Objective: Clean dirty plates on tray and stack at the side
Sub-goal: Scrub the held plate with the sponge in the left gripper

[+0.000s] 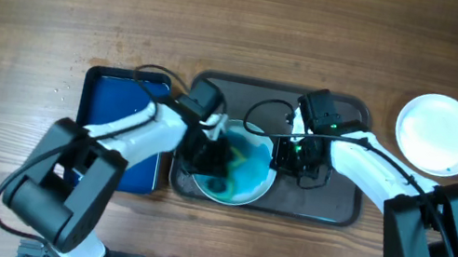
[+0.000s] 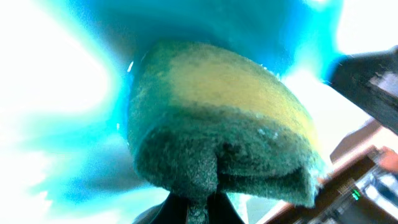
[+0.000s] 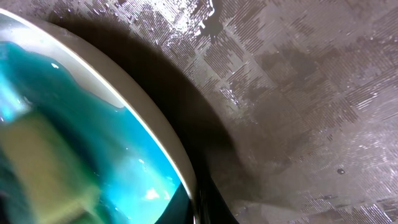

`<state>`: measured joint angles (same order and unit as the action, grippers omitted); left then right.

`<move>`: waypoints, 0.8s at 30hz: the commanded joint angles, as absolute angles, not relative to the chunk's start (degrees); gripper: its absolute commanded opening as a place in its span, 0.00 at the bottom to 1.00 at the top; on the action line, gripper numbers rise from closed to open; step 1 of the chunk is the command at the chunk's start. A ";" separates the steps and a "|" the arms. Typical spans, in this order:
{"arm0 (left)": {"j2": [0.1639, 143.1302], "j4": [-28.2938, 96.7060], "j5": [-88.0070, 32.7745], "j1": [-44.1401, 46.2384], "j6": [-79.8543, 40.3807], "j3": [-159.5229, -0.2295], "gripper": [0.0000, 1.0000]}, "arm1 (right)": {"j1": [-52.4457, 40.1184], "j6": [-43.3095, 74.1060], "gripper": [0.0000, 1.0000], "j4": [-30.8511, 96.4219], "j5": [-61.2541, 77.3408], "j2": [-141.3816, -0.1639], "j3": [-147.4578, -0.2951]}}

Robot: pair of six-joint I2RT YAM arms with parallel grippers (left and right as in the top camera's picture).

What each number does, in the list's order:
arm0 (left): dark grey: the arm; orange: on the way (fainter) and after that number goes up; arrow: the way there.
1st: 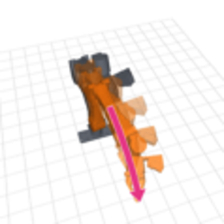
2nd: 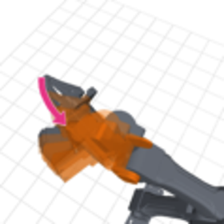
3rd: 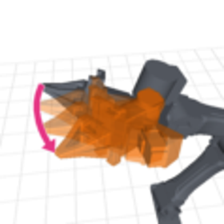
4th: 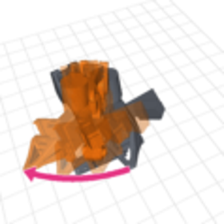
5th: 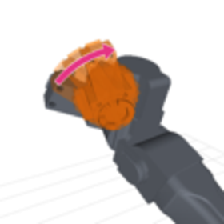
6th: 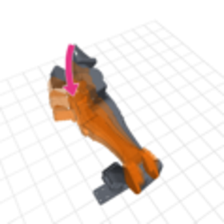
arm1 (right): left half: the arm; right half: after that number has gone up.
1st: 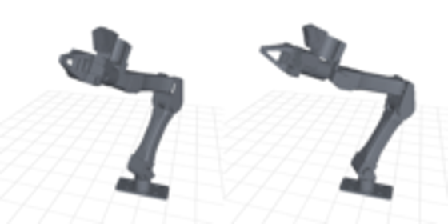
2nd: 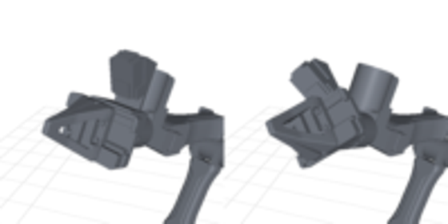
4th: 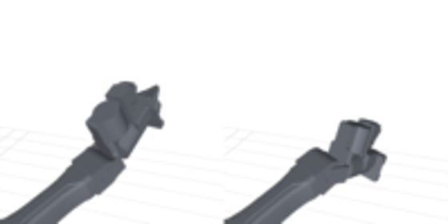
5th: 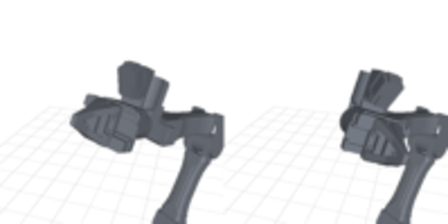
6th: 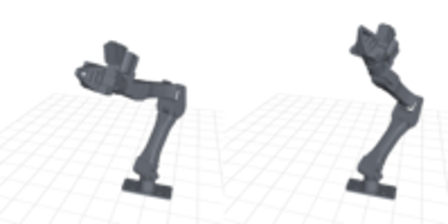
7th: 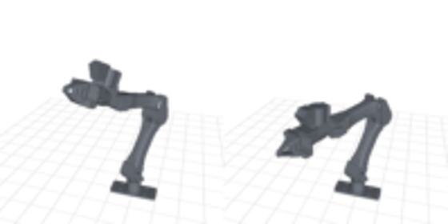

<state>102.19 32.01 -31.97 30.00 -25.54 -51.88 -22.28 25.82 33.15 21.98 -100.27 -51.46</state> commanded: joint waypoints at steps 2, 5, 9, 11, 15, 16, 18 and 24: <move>104.36 24.75 -39.24 33.01 -28.29 -50.26 0.04 | -22.65 26.94 0.04 34.06 19.29 -101.80 -50.13; 104.36 19.90 -38.46 32.56 -29.28 -50.26 0.04 | -22.65 26.94 0.04 34.17 19.31 -101.80 -50.13; 104.36 15.38 -32.75 30.22 -30.52 -50.26 0.04 | -22.65 26.94 0.04 34.20 19.33 -101.80 -50.13; 104.36 12.82 -30.22 28.71 -30.81 -50.26 0.04 | -22.65 26.96 0.04 34.37 19.33 -101.80 -50.13; 104.36 10.02 -24.03 25.82 -33.98 -50.26 0.04 | -22.65 26.96 0.04 34.61 19.35 -101.80 -50.13; 104.36 11.64 -21.08 25.12 -34.39 -50.26 0.04 | -22.65 26.94 0.04 34.72 19.33 -101.80 -50.13; 104.36 16.08 -15.27 24.67 -35.27 -50.26 0.04 | -22.65 26.89 0.04 34.89 19.33 -101.80 -50.13; 104.36 30.92 -3.20 24.58 -35.24 -50.26 0.04 | -22.65 25.87 0.04 34.96 19.31 -101.80 -50.13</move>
